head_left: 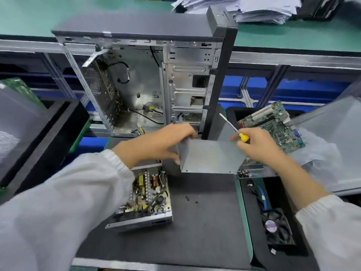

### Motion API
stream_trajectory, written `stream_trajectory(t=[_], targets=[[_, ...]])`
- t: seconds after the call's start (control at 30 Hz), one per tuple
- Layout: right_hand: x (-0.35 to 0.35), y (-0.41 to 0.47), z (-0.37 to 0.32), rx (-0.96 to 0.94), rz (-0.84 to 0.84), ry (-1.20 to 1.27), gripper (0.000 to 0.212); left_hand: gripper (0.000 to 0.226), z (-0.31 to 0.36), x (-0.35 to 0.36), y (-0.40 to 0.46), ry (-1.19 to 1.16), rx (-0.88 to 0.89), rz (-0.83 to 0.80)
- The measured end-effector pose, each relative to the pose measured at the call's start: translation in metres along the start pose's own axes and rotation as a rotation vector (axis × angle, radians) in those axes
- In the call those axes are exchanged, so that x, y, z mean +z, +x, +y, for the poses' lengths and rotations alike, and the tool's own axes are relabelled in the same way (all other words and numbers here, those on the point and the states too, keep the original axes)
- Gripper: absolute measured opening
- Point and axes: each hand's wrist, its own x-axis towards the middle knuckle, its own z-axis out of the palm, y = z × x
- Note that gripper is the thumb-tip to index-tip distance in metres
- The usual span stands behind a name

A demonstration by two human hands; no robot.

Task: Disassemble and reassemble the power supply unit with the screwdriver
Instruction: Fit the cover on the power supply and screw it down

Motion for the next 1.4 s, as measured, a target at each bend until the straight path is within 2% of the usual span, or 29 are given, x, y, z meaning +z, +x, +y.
stream_trajectory(t=[0.07, 0.13, 0.23, 0.3, 0.4, 0.43, 0.5, 0.57, 0.63, 0.73, 0.77, 0.83, 0.97, 1.03, 1.1, 1.27, 1.4], targets=[[-0.014, 0.000, -0.025, -0.042, -0.037, 0.124, 0.028, 0.084, 0.002, -0.016, -0.025, 0.129, 0.035, 0.101], [-0.019, 0.003, -0.051, -0.063, -0.094, 0.218, 0.029, 0.085, 0.001, -0.027, -0.053, 0.208, 0.036, 0.237], [-0.016, 0.011, -0.089, -0.034, -0.202, 0.408, 0.026, 0.088, 0.000, -0.036, -0.093, 0.123, -0.100, 0.371], [-0.013, 0.017, -0.107, -0.017, -0.294, 0.559, 0.023, 0.090, 0.006, -0.038, -0.117, -0.115, -0.177, 0.400], [-0.005, 0.023, -0.113, -0.074, -0.548, 0.776, 0.054, 0.073, 0.017, -0.031, -0.147, -0.591, -0.323, 0.549], [0.001, 0.022, -0.112, -0.103, -0.642, 0.853, 0.054, 0.070, 0.021, -0.027, -0.153, -0.763, -0.412, 0.622], [0.021, 0.019, -0.108, -0.108, -0.784, 1.012, 0.035, 0.057, 0.020, -0.018, -0.161, -1.078, -0.654, 0.706], [0.040, 0.014, -0.108, -0.051, -0.868, 1.059, 0.032, 0.040, 0.018, -0.011, -0.164, -1.205, -0.800, 0.658], [0.057, 0.009, -0.108, -0.062, -0.889, 1.061, 0.024, 0.043, 0.016, -0.007, -0.168, -1.164, -0.834, 0.588], [0.071, 0.001, -0.109, -0.026, -0.859, 1.062, 0.079, 0.057, 0.012, -0.002, -0.173, -1.126, -0.826, 0.553], [0.072, -0.002, -0.110, -0.015, -0.824, 1.057, 0.085, 0.058, 0.011, -0.001, -0.175, -1.120, -0.821, 0.548], [0.073, -0.006, -0.112, -0.010, -0.785, 1.046, 0.082, 0.063, 0.009, -0.001, -0.175, -1.115, -0.826, 0.539], [0.078, -0.007, -0.117, 0.068, -0.674, 1.007, 0.052, 0.068, 0.006, -0.002, -0.173, -1.136, -0.832, 0.513], [0.084, -0.011, -0.116, 0.143, -0.659, 1.039, 0.046, 0.068, 0.003, 0.001, -0.175, -1.142, -0.848, 0.474], [0.093, -0.018, -0.111, 0.230, -0.675, 1.015, 0.047, 0.074, 0.000, 0.011, -0.180, -1.137, -0.911, 0.432], [0.126, -0.037, -0.102, 0.384, -0.692, 0.952, 0.071, 0.076, -0.008, 0.041, -0.194, -1.143, -1.087, 0.414], [0.142, -0.043, -0.097, 0.432, -0.685, 0.906, 0.076, 0.080, -0.010, 0.063, -0.202, -1.165, -1.104, 0.344]])
